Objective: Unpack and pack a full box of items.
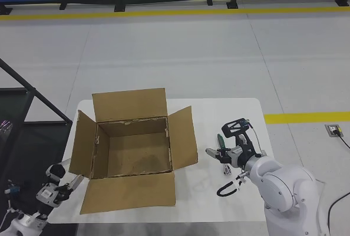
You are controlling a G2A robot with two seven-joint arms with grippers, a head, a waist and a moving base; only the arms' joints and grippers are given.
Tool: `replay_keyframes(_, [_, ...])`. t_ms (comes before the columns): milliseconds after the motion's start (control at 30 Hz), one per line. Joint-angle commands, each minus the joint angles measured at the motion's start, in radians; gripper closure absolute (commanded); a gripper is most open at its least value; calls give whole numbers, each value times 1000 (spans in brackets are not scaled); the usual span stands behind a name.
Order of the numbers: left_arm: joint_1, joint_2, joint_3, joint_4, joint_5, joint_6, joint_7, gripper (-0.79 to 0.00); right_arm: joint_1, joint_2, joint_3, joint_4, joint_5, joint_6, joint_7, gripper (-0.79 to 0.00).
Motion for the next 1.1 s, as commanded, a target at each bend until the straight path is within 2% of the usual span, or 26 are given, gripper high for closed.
replay_keyframes(0, [-16, -1, 6, -1, 30, 8, 8, -785, 0, 0, 0, 0, 0, 0, 0, -785])
replay_keyframes(267, [-86, -7, 31, -15, 89, 69, 9, -785, 0, 0, 0, 0, 0, 0, 0, -785])
replay_keyframes(467, [-166, -9, 64, 4, 89, 127, -62, -785, 0, 0, 0, 0, 0, 0, 0, -785])
replay_keyframes(800, [-239, -11, 93, 34, 89, 118, -115, -785, 0, 0, 0, 0, 0, 0, 0, -785])
replay_keyframes(1067, [-233, -13, 88, 11, 47, 89, -142, -785, 0, 0, 0, 0, 0, 0, 0, -785])
